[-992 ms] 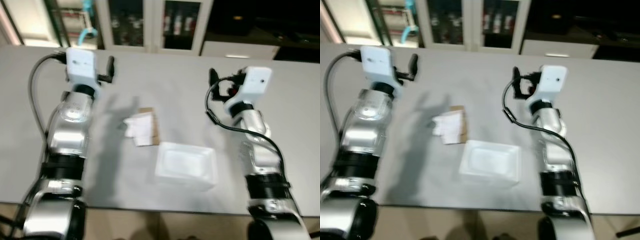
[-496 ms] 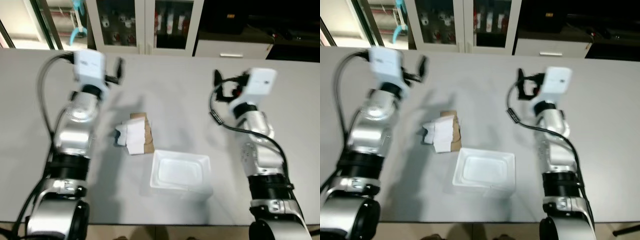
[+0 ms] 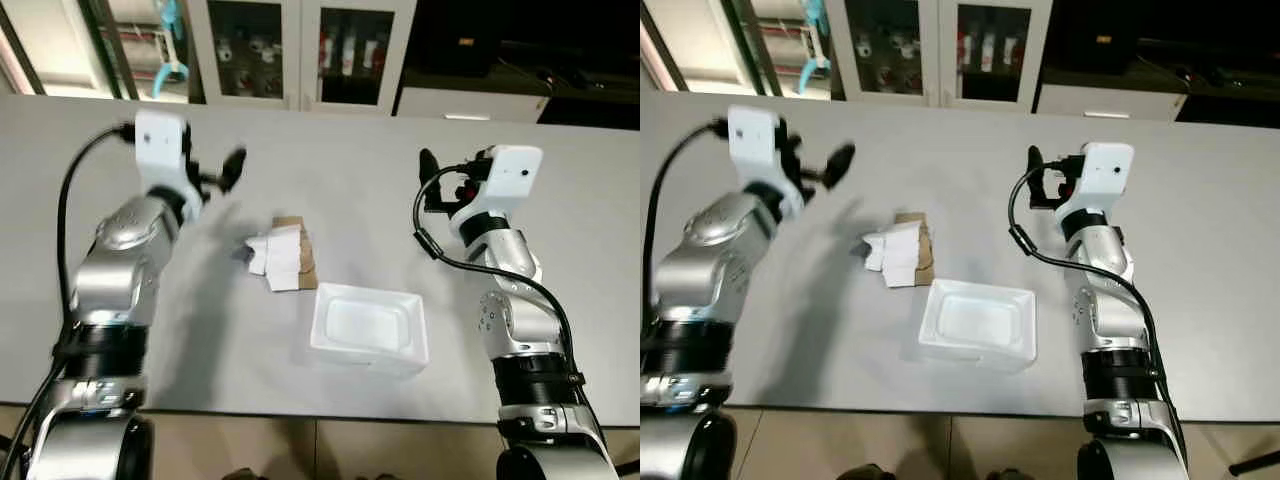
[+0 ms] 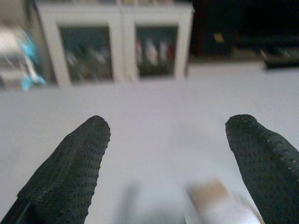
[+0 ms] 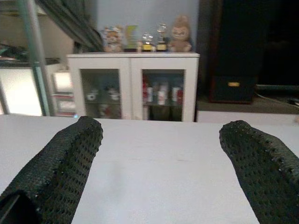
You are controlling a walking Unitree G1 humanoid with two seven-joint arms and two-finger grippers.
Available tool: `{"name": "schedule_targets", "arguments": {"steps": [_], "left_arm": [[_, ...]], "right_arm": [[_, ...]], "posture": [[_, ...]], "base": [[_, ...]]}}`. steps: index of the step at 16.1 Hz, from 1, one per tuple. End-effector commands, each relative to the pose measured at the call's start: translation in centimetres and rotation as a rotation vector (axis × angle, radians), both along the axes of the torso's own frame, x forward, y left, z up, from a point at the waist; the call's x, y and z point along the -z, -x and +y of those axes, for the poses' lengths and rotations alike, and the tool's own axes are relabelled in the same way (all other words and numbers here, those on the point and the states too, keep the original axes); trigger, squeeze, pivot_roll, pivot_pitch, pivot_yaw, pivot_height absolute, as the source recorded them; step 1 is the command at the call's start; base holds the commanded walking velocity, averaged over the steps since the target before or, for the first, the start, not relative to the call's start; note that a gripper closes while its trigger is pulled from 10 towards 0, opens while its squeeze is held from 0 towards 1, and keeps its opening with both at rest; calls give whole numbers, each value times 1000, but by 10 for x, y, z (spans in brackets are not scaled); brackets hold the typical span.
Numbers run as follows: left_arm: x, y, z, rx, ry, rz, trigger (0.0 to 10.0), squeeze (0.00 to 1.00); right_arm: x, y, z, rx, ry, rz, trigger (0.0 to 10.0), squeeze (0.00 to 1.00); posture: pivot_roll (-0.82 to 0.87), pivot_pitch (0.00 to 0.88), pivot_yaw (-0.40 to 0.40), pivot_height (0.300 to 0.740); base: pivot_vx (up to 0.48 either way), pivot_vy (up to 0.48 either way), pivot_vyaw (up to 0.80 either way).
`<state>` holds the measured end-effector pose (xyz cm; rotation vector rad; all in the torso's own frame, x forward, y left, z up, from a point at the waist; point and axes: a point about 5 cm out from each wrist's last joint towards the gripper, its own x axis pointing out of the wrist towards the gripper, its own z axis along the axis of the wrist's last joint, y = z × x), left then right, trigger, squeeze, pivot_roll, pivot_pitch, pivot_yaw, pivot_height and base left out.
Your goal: Picking trash to rubbish bin
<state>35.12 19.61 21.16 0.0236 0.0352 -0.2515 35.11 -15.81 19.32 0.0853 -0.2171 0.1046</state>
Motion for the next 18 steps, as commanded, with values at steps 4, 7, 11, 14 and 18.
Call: {"name": "schedule_targets", "arguments": {"steps": [4, 7, 11, 14, 18], "left_arm": [[33, 26, 16, 36, 156, 333, 10000, 0], [34, 37, 22, -1, 222, 413, 10000, 0], [33, 49, 20, 25, 281, 525, 10000, 0], [31, 50, 21, 47, 322, 571, 10000, 0], [30, 50, 17, 65, 301, 579, 10000, 0]], "right_arm": [[6, 5, 10, -77, 6, 30, 10000, 0], [10, 9, 17, -128, 12, 44, 10000, 0], [14, 14, 25, -202, 24, 63, 10000, 0], [20, 22, 31, -301, 53, 95, 10000, 0], [27, 33, 33, -399, 109, 126, 10000, 0]], "posture": [[26, 122, -33, 740], [31, 133, -31, 740], [33, 138, -28, 740], [33, 137, -24, 740], [22, 133, -20, 740]], "base": [[0, 0, 0], [0, 0, 0], [0, 0, 0], [0, 0, 0], [0, 0, 0]]}}
